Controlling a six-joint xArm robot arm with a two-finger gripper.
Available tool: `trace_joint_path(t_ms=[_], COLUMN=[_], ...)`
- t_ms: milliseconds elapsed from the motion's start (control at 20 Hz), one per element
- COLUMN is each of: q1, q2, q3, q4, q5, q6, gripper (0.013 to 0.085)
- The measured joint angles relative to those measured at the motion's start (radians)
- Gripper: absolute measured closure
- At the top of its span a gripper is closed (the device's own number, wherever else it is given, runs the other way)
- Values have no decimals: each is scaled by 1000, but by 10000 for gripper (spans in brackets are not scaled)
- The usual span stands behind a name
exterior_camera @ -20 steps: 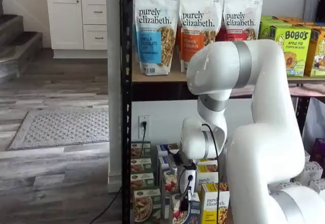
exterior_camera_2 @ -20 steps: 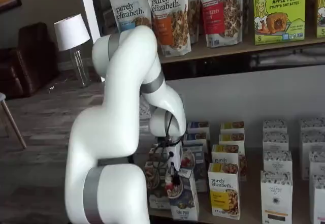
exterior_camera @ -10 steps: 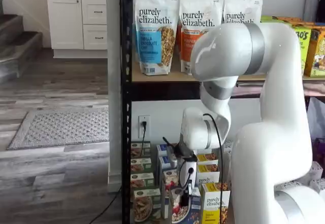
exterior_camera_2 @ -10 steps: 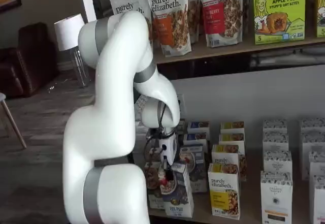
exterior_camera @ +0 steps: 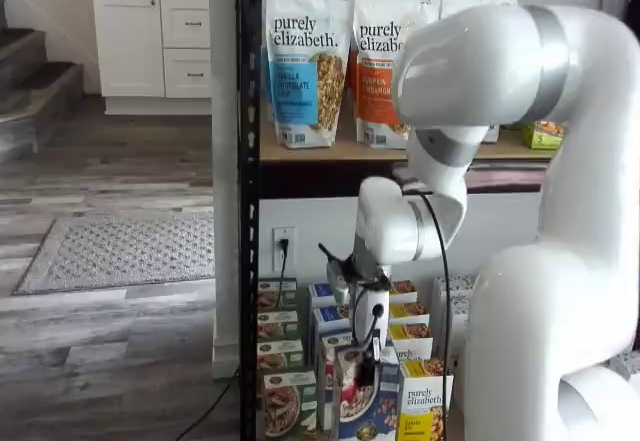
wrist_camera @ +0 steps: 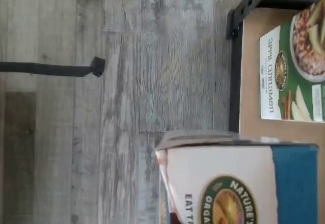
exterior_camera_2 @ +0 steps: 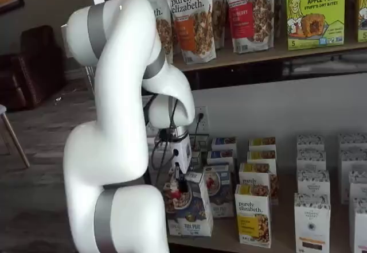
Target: Pick up the blue and white box that is on the bottom shelf, the second box from the left
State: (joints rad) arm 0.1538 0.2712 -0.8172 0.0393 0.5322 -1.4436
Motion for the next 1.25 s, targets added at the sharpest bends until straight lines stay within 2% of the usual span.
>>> trace_joint_path(t_ms=[100, 400, 550, 950, 1250], q1=[6, 22, 29, 43, 53], q2=[-44, -182, -255, -433, -501], q3=[14, 45, 50, 29, 8], q4=[-12, 23, 19, 12, 4], q5=[31, 126, 190, 388, 498], q6=[18, 8, 23, 51, 69], gripper=[530, 530, 530, 530, 530])
